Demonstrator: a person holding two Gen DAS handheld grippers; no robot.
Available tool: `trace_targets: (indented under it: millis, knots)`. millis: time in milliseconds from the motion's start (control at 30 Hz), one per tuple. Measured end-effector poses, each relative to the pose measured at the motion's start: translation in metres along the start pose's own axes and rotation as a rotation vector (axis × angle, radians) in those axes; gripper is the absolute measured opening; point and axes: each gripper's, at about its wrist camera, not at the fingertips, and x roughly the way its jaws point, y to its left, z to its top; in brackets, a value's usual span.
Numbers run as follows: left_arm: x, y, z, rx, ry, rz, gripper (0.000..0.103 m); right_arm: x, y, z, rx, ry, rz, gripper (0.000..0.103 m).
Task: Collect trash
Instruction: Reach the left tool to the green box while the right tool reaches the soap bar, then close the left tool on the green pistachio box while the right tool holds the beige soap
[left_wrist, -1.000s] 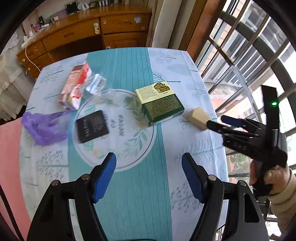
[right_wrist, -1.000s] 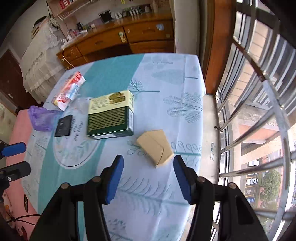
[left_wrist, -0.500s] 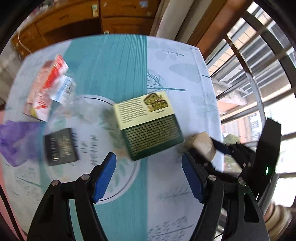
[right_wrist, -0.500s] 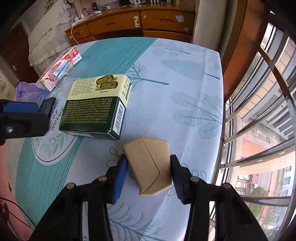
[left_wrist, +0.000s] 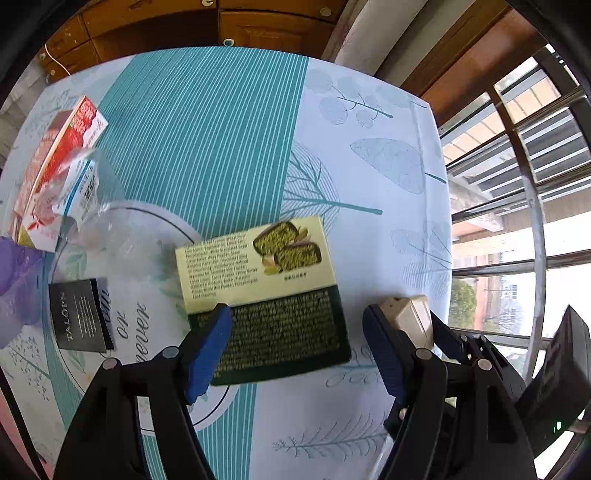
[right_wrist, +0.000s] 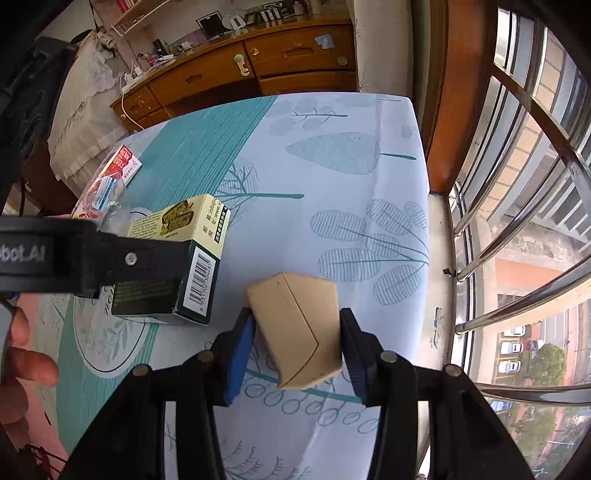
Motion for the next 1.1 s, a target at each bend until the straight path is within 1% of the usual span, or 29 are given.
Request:
trace_targets:
  millis: [133,233,367,400,467,533,667,833,933,1000,1100]
  knots:
    - [0.003,-0.008,0.001,-0.008,-0.014,0.093,0.071,0.0,-0.001,0.0,0.004,-0.003,0.007,0.046]
    - [0.004,-0.009,-0.002,-0.009,-0.017,0.126,0.071,0.0,-0.002,0.001,0.015,-0.004,0.017,0.046]
    - [0.006,-0.014,-0.002,-0.004,-0.015,0.152,0.072,0.0,-0.004,0.001,0.025,-0.007,0.024,0.046]
    - [0.008,-0.016,-0.001,-0.003,-0.012,0.152,0.074,0.0,-0.004,0.001,0.025,-0.008,0.026,0.046]
    - [0.013,-0.02,0.001,-0.006,-0.004,0.141,0.083,0.001,-0.004,0.001,0.027,-0.009,0.027,0.046]
    - [0.015,-0.024,0.005,-0.003,-0.006,0.152,0.083,0.001,-0.004,0.001,0.032,-0.01,0.03,0.046]
    - [0.023,-0.03,0.012,0.007,-0.004,0.166,0.087,0.001,-0.003,0.001,0.033,-0.01,0.038,0.046]
    - [0.026,-0.03,0.02,-0.002,-0.005,0.197,0.087,0.001,-0.003,0.001,0.041,-0.008,0.048,0.046]
    - [0.029,-0.027,0.028,-0.008,0.02,0.195,0.093,-0.001,-0.002,-0.001,0.042,-0.009,0.054,0.046]
    - [0.03,-0.025,0.032,-0.011,0.032,0.218,0.093,-0.002,0.001,-0.001,0.04,-0.012,0.056,0.046]
    - [0.031,-0.023,0.038,-0.007,0.043,0.219,0.093,-0.005,0.003,-0.002,0.042,-0.018,0.061,0.046]
